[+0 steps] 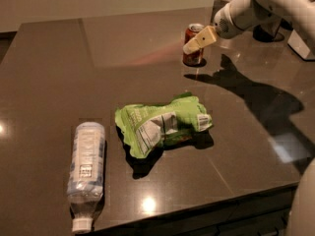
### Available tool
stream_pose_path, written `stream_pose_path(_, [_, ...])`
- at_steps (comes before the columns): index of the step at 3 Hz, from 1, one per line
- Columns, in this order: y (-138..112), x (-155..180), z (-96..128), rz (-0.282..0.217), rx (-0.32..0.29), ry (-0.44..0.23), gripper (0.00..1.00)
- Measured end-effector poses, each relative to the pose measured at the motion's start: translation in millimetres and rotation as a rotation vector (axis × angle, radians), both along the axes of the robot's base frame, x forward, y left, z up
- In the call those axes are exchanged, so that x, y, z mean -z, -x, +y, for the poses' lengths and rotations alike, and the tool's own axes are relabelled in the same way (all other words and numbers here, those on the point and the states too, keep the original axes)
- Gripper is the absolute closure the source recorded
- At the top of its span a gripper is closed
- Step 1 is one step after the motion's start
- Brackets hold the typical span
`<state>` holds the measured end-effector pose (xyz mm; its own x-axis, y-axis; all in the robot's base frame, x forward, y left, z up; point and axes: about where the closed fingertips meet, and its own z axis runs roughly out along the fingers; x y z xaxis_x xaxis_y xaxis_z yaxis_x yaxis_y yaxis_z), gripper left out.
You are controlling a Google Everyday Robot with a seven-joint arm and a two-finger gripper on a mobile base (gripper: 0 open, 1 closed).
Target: Pick coke can
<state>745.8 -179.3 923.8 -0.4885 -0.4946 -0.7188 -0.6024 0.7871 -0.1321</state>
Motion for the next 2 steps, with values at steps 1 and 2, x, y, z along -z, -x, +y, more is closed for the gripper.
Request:
stream_pose_path(1, [-11.9,9.0,14.4,0.018,0.0,-0.036,0.0])
stream_pose_path(2, [-16.5,12.3,24.4,0.03,-0.011,-0.059,0.0])
